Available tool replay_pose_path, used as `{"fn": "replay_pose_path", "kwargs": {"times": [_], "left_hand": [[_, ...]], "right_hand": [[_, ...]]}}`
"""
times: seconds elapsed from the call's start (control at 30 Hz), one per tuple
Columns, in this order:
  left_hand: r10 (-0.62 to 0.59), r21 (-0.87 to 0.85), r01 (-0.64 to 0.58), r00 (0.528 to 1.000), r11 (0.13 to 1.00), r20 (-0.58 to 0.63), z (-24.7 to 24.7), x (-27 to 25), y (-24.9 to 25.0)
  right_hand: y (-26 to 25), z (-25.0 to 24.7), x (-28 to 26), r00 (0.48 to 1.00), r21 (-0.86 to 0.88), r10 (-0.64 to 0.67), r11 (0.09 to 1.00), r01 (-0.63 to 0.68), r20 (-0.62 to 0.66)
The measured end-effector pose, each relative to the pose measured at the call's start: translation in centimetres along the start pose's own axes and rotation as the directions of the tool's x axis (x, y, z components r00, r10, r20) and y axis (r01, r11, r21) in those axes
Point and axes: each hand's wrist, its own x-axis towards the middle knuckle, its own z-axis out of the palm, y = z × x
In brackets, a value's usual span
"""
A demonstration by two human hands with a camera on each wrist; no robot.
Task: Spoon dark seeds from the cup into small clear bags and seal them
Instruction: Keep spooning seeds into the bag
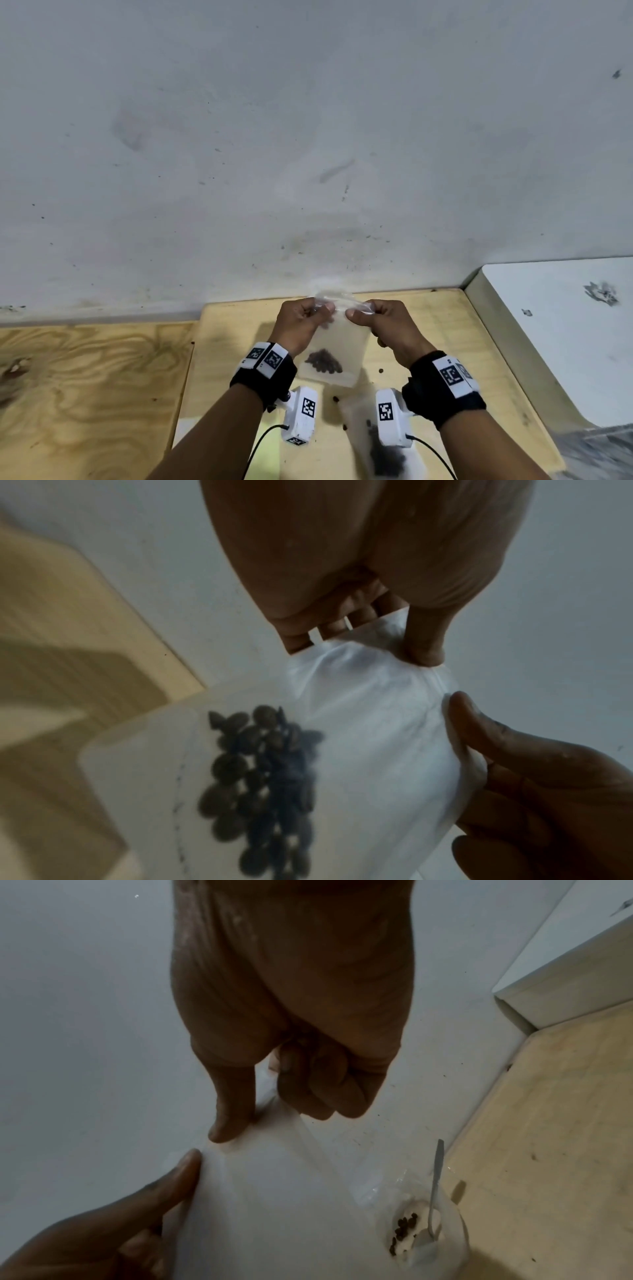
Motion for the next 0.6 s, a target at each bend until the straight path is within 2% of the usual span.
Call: {"fn": "replay_pose_path", "kwargs": {"times": [0.13, 0.2, 0.3, 0.43, 0.5, 0.6], "left_hand": [[-0.071, -0.094, 0.066, 0.996, 0.993, -0.047, 0.7, -1.9, -0.6], [-0.074, -0.108, 0.071, 0.997, 0.992, -0.025, 1.1, -2.8, -0.9], [-0.062, -0.098, 0.056, 0.996, 0.994, -0.063, 2.5, -4.2, -1.2], [-0.143, -0.170, 0.123, 0.983, 0.978, -0.113, 3.8, -5.4, -2.1], [-0.221, -0.275, 0.174, 0.964, 0.946, -0.148, 4.2, -6.0, -2.8], [-0.310, -0.335, 0.229, 0.927, 0.914, -0.211, 4.8, -7.2, -3.9]], "right_hand": [[1.0, -2.3, -1.2, 0.998, 0.079, 0.052, 0.996, -0.051, -0.019], [1.4, -3.0, -2.0, 0.998, 0.090, 0.065, 0.994, -0.066, 0.006], [2.3, -3.6, -3.0, 0.996, 0.125, 0.083, 0.989, -0.081, -0.016], [3.5, -4.2, -5.0, 0.999, 0.107, -0.002, 0.994, 0.007, -0.053], [4.5, -4.9, -6.4, 0.998, 0.080, -0.054, 0.995, 0.051, 0.039], [6.6, -5.5, -8.2, 0.980, -0.157, -0.028, 0.986, 0.060, 0.199]]}}
